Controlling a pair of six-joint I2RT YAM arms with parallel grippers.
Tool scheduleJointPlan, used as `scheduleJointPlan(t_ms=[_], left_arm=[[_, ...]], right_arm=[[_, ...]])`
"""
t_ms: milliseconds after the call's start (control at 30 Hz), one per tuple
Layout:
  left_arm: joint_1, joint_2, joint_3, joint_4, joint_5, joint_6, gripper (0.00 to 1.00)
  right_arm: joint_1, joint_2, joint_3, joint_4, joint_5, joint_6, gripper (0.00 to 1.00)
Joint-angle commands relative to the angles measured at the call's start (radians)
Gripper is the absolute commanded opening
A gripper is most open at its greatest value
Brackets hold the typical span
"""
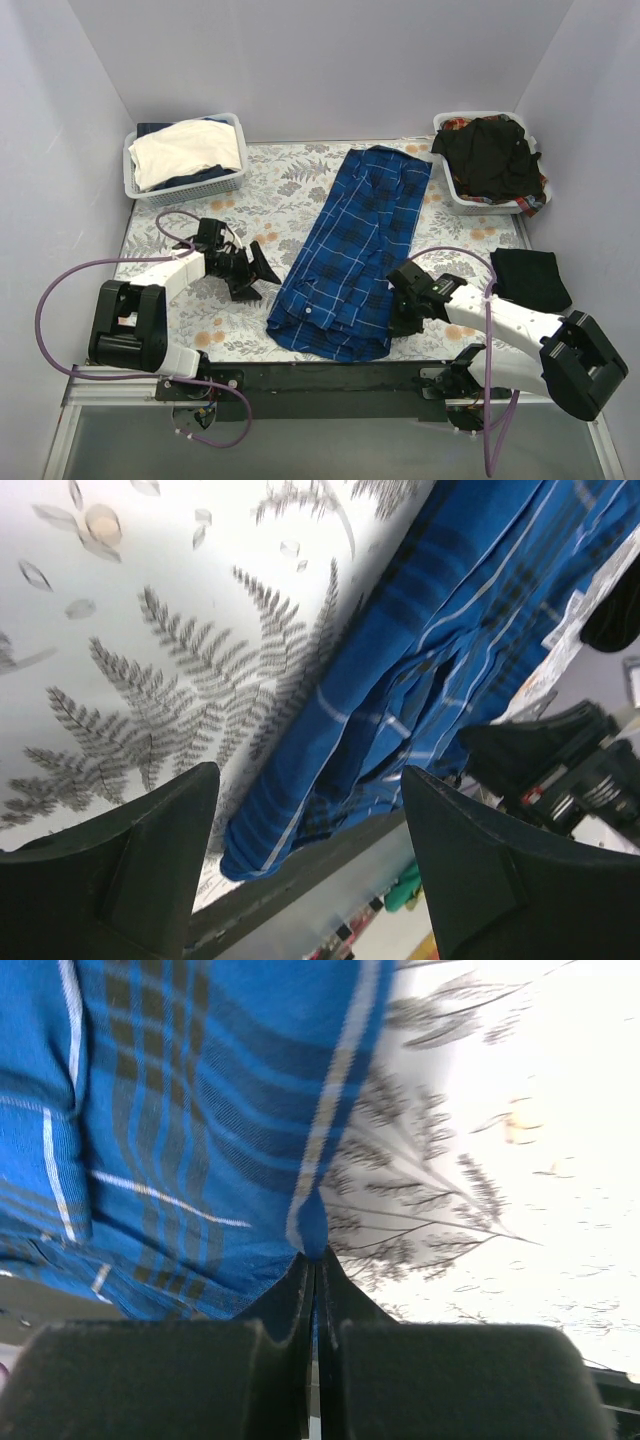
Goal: Fold and stack the long sleeve shirts
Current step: Fold the shirt
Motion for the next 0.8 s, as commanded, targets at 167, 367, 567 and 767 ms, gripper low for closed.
scheduleJointPlan(t_ms=[167, 367, 567, 767], left_arm=[[-0.160, -0.009, -0.046, 0.072, 0.054, -0.114, 0.73], [-0.251, 0.053, -0.057, 0.149, -0.004, -0.201, 0.71], [-0.275, 0.106, -0.090, 0.175, -0.021, -0.187, 0.55], [-0.320, 0.152, -0.070, 0.204, -0.015, -0.190, 0.33]], right_arm=[[-0.114, -0.096, -0.084, -0.059, -0.020, 0.033, 0.01], [-0.165, -0.157, -0.104, -0.080, -0.037, 0.040, 0.01], [-0.197, -0.225, -0.110, -0.108, -0.035, 0.040, 0.01], [-0.208, -0.262, -0.111, -0.137, -0.037, -0.011, 0.01]])
